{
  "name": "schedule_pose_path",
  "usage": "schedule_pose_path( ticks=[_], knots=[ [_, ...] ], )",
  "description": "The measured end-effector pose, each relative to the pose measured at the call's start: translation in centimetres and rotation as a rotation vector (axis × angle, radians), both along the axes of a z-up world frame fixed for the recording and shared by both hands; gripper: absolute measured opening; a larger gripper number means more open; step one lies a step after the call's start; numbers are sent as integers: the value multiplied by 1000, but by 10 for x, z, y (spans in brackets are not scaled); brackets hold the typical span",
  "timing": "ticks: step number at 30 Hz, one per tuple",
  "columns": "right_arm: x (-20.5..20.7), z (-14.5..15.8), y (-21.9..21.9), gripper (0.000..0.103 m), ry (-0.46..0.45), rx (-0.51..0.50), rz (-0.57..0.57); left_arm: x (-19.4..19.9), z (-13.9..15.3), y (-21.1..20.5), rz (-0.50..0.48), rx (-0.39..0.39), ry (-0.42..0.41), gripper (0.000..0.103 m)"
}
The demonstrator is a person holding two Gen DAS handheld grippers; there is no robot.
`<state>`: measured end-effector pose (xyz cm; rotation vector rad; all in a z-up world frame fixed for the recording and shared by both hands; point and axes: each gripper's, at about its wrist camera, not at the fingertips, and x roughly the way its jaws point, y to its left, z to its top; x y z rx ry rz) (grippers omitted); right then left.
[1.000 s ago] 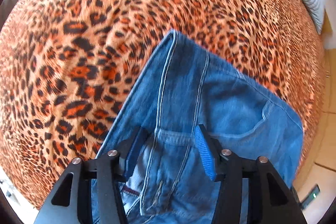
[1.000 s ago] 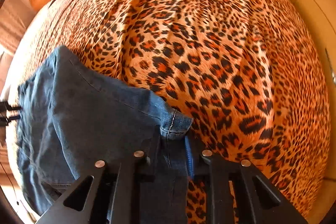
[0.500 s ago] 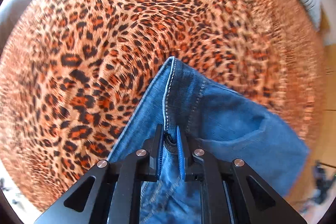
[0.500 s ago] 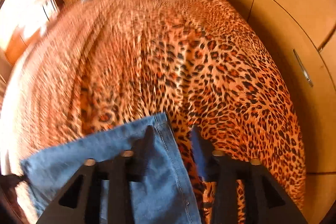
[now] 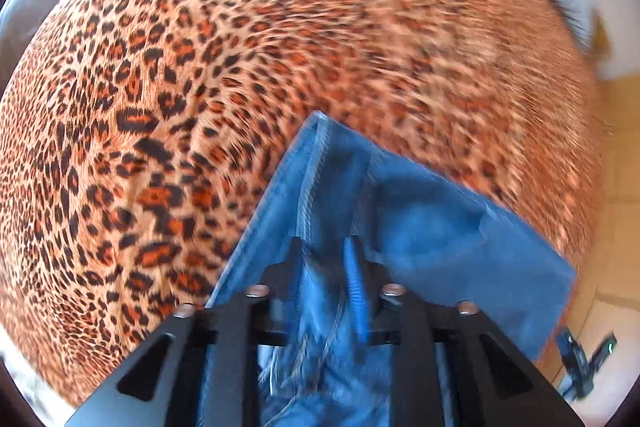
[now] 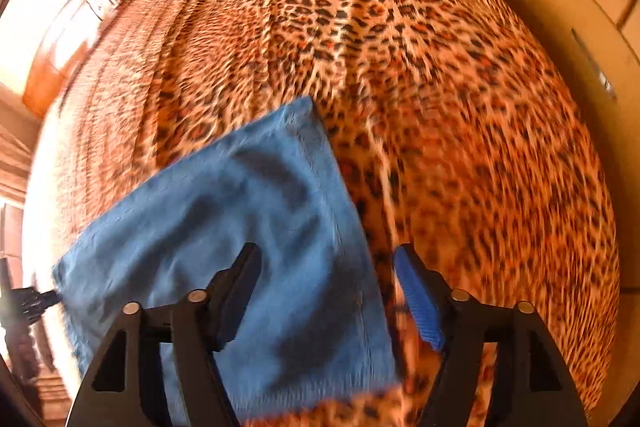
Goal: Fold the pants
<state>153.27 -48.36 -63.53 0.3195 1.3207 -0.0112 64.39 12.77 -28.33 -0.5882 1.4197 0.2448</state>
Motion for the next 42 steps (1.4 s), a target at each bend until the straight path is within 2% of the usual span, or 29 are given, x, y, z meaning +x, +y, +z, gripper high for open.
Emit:
schedule_pose_path(
  ticks=[1,3,4,5,6,7,8,10,11,13,14,15,16,17,18,20,25,27,29,30,33,35,36,37,38,39,40,41,42],
  knots=[
    [-10,1,-2,78,7,-11,-1,-3,0,-4,-24,33,-2,49],
    [-33,-7,-7,80,56,-18,-5,-5,-12,-13,-58,78,7,50],
    [-42,-14,-5,79,67,-4,-1,-2,-25,-16,-72,117,44,29],
    [-43,-17,-4,65,69,-15,11,2,-35,-19,-79,164,84,19],
    [-46,-21,7,25,62,-95,60,7,-42,-23,-93,193,101,20],
    [-47,-23,18,18,49,-189,120,11,-43,-26,-93,230,99,19],
    [-48,-23,26,17,26,-266,188,12,-42,-30,-97,254,107,19],
    [-46,-21,18,24,28,-262,135,19,-42,-38,-125,319,131,18],
    [-47,-19,17,25,28,-272,117,19,-42,-40,-127,315,131,18],
    [-52,-6,8,31,28,-248,54,12,-32,-33,-125,233,107,18],
    [-62,4,1,34,22,-182,14,5,-25,-28,-123,191,88,18],
    [-75,13,-4,50,10,-100,-6,-8,-19,-18,-126,157,75,22],
    [-82,17,-7,61,4,-49,-14,-20,-16,-7,-131,139,73,32],
    [-98,25,-10,79,-2,-6,-28,-35,-13,3,-133,123,73,38],
    [-119,30,-12,82,-2,15,-41,-50,-11,12,-128,103,71,46],
    [-168,36,-16,82,1,63,-59,-81,5,18,-104,50,61,48],
    [-270,17,-35,82,76,88,-147,-185,3,26,-34,-146,106,57],
    [-301,10,-38,82,108,100,-185,-214,-9,30,20,-229,128,59],
    [-330,3,-42,82,128,123,-234,-242,-24,31,83,-350,144,60],
    [-341,1,-42,82,133,135,-249,-251,-35,31,121,-419,147,60],
    [-373,-6,-36,82,156,177,-283,-260,-63,32,215,-494,148,60],
    [-384,-14,-28,82,169,178,-287,-259,-73,36,252,-510,135,58],
    [-387,-15,-23,82,162,171,-285,-257,-77,37,279,-512,134,56],
    [-388,-13,-19,83,142,152,-280,-251,-80,37,302,-511,119,45],
    [-388,-12,-15,77,129,140,-264,-252,-74,41,308,-481,113,32],
    [-388,-10,-9,57,122,115,-236,-254,-68,43,306,-465,104,7],
    [-385,-9,0,42,129,62,-181,-249,-63,44,300,-455,96,7],
    [-384,-10,6,23,143,30,-140,-242,-60,40,296,-435,86,7],
    [-382,-6,11,22,146,5,-101,-238,-48,37,250,-354,72,7]
  ],
)
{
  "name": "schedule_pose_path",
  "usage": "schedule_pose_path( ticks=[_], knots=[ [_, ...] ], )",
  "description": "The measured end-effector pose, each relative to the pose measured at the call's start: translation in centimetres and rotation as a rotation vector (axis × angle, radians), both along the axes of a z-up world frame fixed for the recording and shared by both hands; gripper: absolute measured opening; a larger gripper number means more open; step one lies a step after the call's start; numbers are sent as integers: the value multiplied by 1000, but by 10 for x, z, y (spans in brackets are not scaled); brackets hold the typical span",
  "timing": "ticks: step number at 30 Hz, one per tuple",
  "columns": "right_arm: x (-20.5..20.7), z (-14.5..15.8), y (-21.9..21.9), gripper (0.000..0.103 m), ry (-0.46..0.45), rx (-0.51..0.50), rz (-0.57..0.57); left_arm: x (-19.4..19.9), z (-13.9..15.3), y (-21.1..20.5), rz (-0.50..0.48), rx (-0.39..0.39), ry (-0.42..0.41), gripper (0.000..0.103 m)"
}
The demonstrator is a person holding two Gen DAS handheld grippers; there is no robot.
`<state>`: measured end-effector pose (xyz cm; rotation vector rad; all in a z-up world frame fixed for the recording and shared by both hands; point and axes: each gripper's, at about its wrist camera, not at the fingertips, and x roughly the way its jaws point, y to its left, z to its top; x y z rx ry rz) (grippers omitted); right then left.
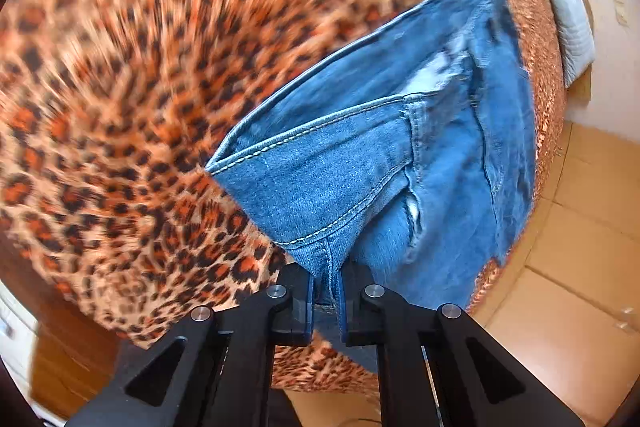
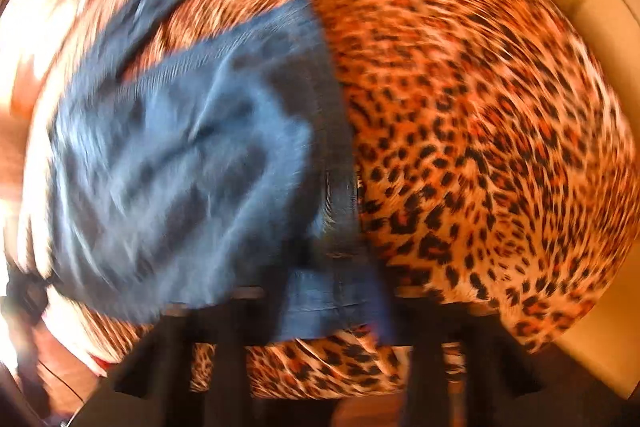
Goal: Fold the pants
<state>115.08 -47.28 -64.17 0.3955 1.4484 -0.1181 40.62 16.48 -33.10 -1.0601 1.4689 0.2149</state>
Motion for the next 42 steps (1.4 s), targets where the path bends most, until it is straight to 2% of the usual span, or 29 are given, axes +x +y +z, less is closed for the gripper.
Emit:
schedule_pose_path(
  ticks=[1,2,3,4,5,6,8,9,11,12,14,15,16,18,19,22,27,30,32,36,40,41,42],
  knots=[
    [0,4,1,21,-14,-13,18,3,4,-5,-51,78,-3,7],
    [-1,5,-1,19,-16,-49,38,2,6,-8,-75,116,11,7],
    [-3,-2,-9,11,19,-95,25,0,-1,-10,-84,126,50,7],
    [-6,-5,-16,7,31,-90,-5,-3,-10,-12,-76,103,78,8],
    [-10,-3,-23,8,18,-61,-39,-5,-14,-12,-69,93,79,9],
    [-12,0,-27,15,12,-32,-64,-7,-15,-15,-62,84,75,12],
    [-13,8,-31,16,2,-3,-90,-20,-5,-6,-74,0,57,14],
    [-13,15,-34,20,-17,28,-106,-21,2,-4,-99,-52,37,18],
    [-10,27,-44,59,-43,66,-133,-20,23,0,-158,-76,-9,26],
    [-5,33,-46,70,-64,76,-138,-13,41,3,-194,-35,-53,32],
    [13,45,-48,71,-98,76,-130,6,65,8,-207,60,-107,44],
    [23,48,-48,71,-105,75,-124,17,77,11,-203,83,-141,57],
    [38,51,-47,71,-114,76,-119,34,88,15,-191,108,-181,66],
    [78,59,-48,72,-147,92,-101,76,98,15,-168,160,-211,71],
    [89,57,-43,73,-155,96,-97,86,97,12,-169,167,-209,71],
    [166,58,-36,74,-188,120,-70,132,83,7,-180,165,-145,70],
    [303,50,-30,81,-223,129,-60,242,43,-12,-150,190,-32,67],
    [370,35,-27,81,-202,114,-50,294,25,-11,-79,146,2,67],
    [410,23,-21,81,-177,86,-25,312,14,-9,-55,126,13,68],
    [455,3,-8,81,-162,39,48,339,-1,-4,-60,150,53,68],
    [478,-9,3,81,-151,13,120,349,-25,5,-59,171,98,69],
    [481,-12,5,81,-145,2,134,349,-16,5,-58,168,104,69],
    [485,-16,7,83,-143,2,148,351,-24,5,-58,171,124,69]
  ],
)
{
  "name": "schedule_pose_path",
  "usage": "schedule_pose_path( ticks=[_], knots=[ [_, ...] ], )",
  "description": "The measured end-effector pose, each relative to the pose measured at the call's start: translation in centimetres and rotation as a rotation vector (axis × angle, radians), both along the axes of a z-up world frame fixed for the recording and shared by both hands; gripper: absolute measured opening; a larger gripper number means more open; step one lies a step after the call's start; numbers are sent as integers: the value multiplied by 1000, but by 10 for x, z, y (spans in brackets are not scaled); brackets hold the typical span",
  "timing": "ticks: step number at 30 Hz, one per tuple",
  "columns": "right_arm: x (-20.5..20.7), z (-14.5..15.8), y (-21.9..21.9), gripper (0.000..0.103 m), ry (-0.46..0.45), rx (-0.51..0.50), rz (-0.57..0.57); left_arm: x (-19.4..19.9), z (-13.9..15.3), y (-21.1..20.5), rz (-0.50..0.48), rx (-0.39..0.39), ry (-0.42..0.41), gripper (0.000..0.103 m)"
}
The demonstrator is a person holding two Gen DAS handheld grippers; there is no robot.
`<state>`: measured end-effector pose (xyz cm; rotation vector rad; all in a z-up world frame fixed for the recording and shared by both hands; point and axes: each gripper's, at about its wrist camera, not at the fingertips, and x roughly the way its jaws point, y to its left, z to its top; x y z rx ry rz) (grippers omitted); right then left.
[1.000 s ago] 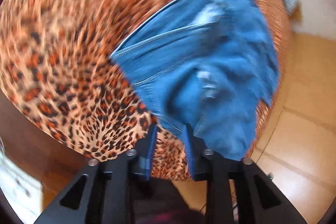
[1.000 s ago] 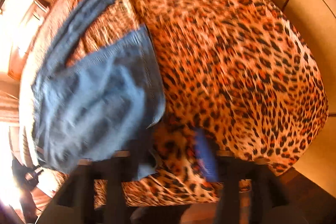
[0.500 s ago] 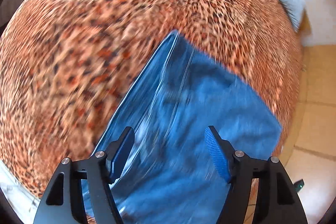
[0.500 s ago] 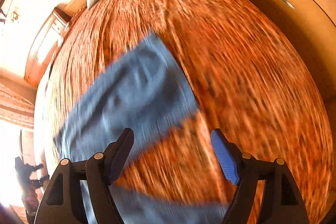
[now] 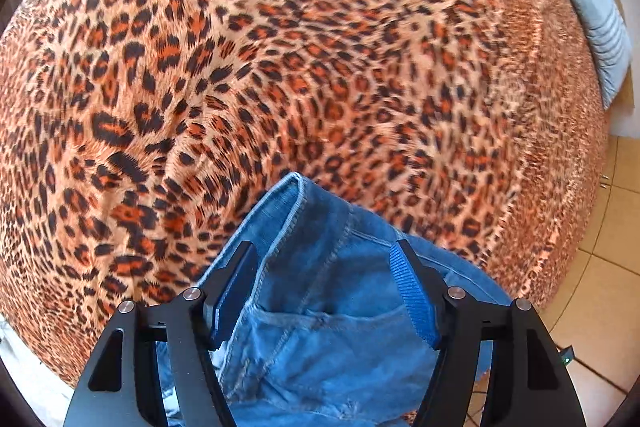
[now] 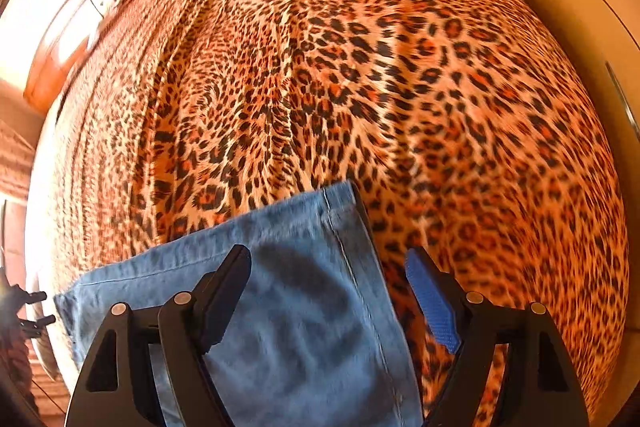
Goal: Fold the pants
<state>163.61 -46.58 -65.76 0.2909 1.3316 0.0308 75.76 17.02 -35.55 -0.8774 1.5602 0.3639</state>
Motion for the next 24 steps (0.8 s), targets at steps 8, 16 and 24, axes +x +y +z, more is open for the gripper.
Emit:
schedule_pose_path(
  ticks=[8,16,24],
  knots=[
    [12,-17,37,75,6,-120,163,23,-26,-23,-67,94,12,41],
    [-11,7,39,12,-71,-79,153,28,15,-97,-400,379,-137,13],
    [-61,64,25,12,-202,3,70,-31,89,-125,-438,526,-366,13]
  ],
)
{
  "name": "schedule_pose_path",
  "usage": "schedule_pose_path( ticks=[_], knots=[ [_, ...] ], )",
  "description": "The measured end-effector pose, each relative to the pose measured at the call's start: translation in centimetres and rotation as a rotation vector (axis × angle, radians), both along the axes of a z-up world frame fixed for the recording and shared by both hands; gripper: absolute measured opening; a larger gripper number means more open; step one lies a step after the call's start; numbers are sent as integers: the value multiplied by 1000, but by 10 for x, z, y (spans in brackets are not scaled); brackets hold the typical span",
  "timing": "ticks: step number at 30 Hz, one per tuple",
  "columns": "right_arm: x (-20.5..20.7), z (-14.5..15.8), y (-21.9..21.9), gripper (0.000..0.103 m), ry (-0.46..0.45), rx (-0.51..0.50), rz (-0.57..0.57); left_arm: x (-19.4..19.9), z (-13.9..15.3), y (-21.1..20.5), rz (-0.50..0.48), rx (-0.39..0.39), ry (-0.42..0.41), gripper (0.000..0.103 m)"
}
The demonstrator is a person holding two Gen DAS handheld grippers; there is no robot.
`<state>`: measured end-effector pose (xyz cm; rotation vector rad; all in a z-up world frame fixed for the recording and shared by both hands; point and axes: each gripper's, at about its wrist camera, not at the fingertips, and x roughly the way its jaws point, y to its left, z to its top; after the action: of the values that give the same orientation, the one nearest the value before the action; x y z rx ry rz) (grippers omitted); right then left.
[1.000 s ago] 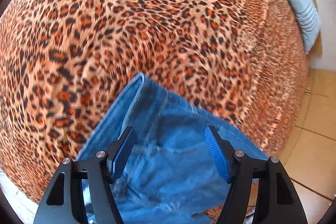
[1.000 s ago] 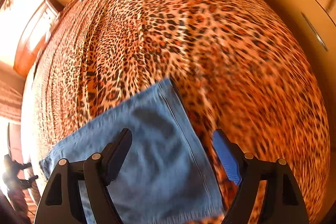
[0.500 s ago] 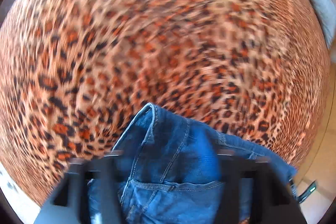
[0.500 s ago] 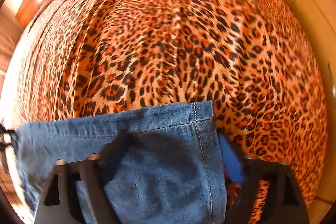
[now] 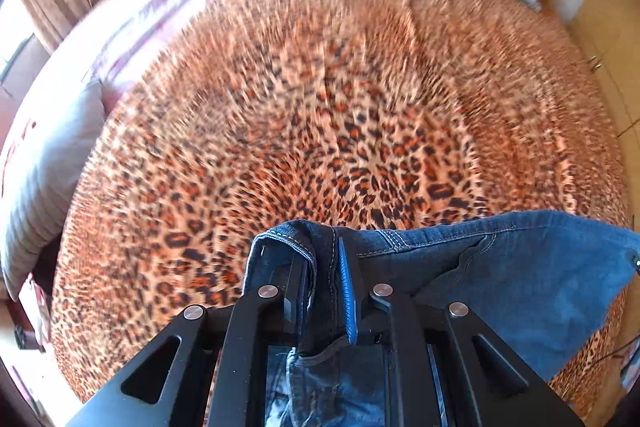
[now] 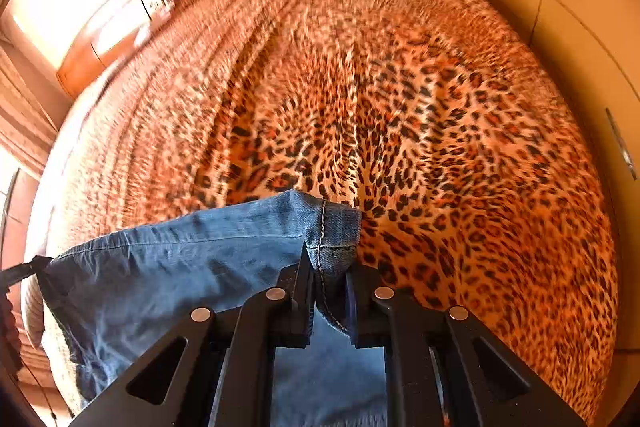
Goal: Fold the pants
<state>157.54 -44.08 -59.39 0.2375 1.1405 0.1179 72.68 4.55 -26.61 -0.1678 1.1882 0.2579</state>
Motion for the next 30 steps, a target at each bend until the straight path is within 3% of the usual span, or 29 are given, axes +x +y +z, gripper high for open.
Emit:
schedule_pose_path(
  ticks=[4,8,13,15,18,19,22,25,26,29,30],
  knots=[
    [-38,33,-1,12,-66,42,-22,-55,42,-6,-22,21,-108,13],
    [-97,66,-13,12,-131,103,-58,-134,90,5,-23,-8,-193,13],
    [-194,94,-23,16,-194,166,-94,-239,111,8,-30,-54,-242,13],
    [-240,94,-26,17,-197,171,-98,-270,107,13,-28,-57,-222,13],
    [-302,75,-26,20,-153,137,-105,-317,69,19,-9,-82,-107,14],
    [-321,58,-25,22,-99,124,-107,-332,41,22,4,-110,-17,14],
    [-355,5,-21,27,88,5,-111,-355,-7,34,63,-170,140,13],
    [-379,-18,-23,30,199,-47,-142,-375,-6,48,98,-255,162,16],
    [-387,-16,-26,41,209,-54,-156,-381,1,51,99,-262,162,16],
    [-412,7,-41,61,175,6,-236,-407,21,62,114,-288,163,21],
    [-416,12,-46,70,157,56,-269,-410,30,65,127,-312,158,30]
  ],
)
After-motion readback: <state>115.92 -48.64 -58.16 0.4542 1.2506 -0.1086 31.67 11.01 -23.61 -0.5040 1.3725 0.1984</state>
